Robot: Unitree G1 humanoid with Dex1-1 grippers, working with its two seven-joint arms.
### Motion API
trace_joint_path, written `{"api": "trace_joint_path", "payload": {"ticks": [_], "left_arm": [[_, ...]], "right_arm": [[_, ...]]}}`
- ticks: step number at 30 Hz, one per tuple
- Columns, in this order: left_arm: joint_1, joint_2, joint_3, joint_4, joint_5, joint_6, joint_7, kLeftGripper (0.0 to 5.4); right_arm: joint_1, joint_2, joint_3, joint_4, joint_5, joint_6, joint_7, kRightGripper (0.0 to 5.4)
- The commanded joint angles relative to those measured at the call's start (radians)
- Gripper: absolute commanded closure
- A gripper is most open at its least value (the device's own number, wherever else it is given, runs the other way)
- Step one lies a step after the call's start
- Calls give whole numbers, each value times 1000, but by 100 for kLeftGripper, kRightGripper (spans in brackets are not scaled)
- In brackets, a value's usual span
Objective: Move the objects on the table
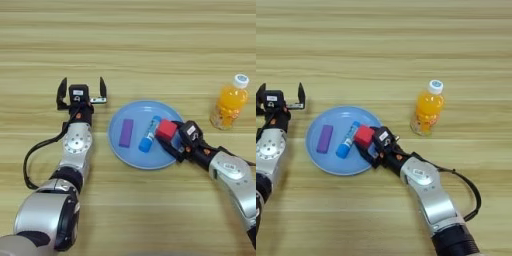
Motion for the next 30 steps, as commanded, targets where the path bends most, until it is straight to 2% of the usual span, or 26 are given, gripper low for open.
{"api": "trace_joint_path", "payload": {"ticks": [1,5,11,20,30], "left_arm": [[-14,-3,-5,-1,14,17,5,0],[-14,-3,-5,-2,14,17,5,0],[-14,-3,-5,-1,14,17,5,0],[-17,-4,-5,2,15,19,5,0],[-17,-4,-6,2,15,19,6,0]], "right_arm": [[-5,-1,-5,15,0,18,2,275],[-4,-1,-5,13,0,16,2,308],[-2,-1,-12,0,2,13,-2,310],[26,-13,-44,-119,25,33,-3,313],[60,-36,-110,-183,49,49,-14,313]]}}
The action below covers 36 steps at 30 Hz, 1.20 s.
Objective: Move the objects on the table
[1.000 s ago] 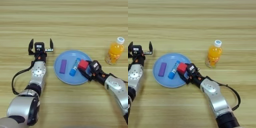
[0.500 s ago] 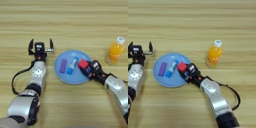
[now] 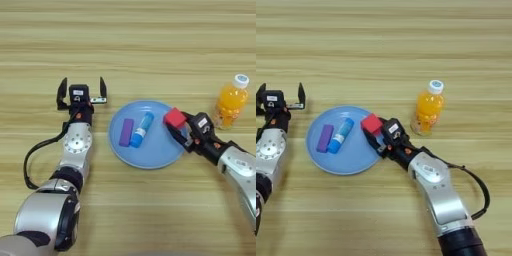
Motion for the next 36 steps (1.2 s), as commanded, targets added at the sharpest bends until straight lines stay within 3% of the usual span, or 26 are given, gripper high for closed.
{"api": "trace_joint_path", "payload": {"ticks": [1,22,36], "left_arm": [[-17,-3,-6,2,15,18,5,0],[-20,-4,-7,4,16,20,7,0],[-21,-3,-6,7,16,20,6,0]], "right_arm": [[24,-17,-38,-36,23,24,-10,313],[152,-80,-168,-22,54,23,-24,313],[157,-82,-189,57,42,-3,-32,313]]}}
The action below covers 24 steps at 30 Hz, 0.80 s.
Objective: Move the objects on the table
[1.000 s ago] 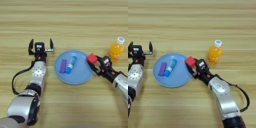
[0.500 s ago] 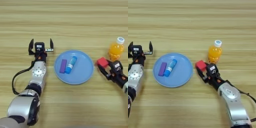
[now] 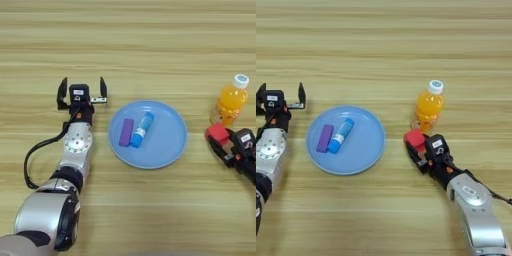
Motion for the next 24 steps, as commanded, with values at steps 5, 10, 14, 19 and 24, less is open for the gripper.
{"api": "trace_joint_path", "payload": {"ticks": [5,10,14,19,24], "left_arm": [[-20,-1,-5,7,15,20,5,0],[-21,-2,-6,7,16,21,5,0],[-21,-3,-6,8,16,21,6,0],[-25,-5,-7,10,17,24,8,0],[-27,-5,-7,13,17,25,9,0]], "right_arm": [[4,-3,-5,47,-4,-5,-15,313],[10,-4,13,33,-7,-27,-6,268],[18,-2,19,1,4,-47,5,220],[30,-1,33,-56,22,-72,29,176],[35,1,43,-82,28,-80,37,126]]}}
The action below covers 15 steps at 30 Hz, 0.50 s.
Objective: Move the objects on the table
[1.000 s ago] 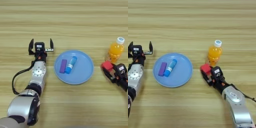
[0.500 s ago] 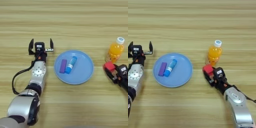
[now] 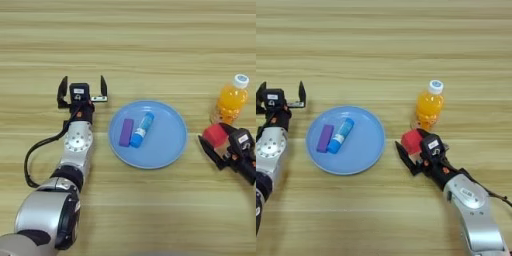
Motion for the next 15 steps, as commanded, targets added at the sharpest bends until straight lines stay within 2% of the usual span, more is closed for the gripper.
{"api": "trace_joint_path", "payload": {"ticks": [1,10,15], "left_arm": [[-17,-5,-7,12,17,22,8,0],[-17,-5,-7,14,17,22,8,0],[-17,-5,-7,14,17,22,8,0]], "right_arm": [[8,-1,3,-22,12,-11,5,112],[-6,11,26,-94,2,-1,-8,18],[-47,17,66,-96,-37,0,-25,6]]}}
